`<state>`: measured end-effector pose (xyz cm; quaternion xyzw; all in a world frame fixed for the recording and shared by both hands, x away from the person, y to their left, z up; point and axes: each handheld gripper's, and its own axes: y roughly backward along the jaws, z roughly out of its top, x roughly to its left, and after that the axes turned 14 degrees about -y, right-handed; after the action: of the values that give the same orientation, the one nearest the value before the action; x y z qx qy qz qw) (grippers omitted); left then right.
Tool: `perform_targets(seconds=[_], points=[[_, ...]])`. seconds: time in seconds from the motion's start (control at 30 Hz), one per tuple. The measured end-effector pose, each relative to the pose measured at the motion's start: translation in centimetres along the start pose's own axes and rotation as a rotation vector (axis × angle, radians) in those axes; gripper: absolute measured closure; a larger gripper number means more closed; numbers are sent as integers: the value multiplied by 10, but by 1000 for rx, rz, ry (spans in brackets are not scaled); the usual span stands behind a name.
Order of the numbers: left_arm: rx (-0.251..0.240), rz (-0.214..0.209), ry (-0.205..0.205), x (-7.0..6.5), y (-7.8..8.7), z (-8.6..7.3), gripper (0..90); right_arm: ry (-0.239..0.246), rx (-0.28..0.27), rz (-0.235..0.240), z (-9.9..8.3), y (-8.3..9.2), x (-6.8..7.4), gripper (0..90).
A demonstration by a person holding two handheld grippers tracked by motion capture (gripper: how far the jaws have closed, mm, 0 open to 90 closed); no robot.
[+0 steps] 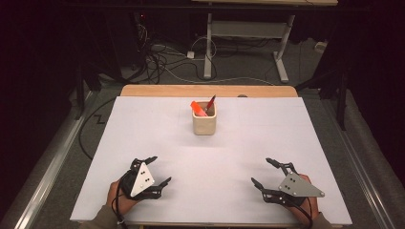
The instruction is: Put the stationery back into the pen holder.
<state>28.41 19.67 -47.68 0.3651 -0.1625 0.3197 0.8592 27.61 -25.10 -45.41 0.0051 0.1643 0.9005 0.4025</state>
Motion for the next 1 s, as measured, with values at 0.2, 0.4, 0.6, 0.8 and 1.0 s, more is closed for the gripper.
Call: perform_targets(seconds=[0.2,0.4,0.6,0.8,1.0], points=[[11,-10,14,-5,3,-7,194,2,2,3,0,0,1,237],[15,-21,14,-8,3,-8,194,0,1,2,0,1,0,237],[1,-19,13,-9,5,-7,195,10,-1,1,1,2,2,237],[-3,-16,11,-8,6,-7,195,11,-1,0,1,2,3,237],[-3,-16,15,-7,5,-7,195,12,7,1,1,1,3,237]])
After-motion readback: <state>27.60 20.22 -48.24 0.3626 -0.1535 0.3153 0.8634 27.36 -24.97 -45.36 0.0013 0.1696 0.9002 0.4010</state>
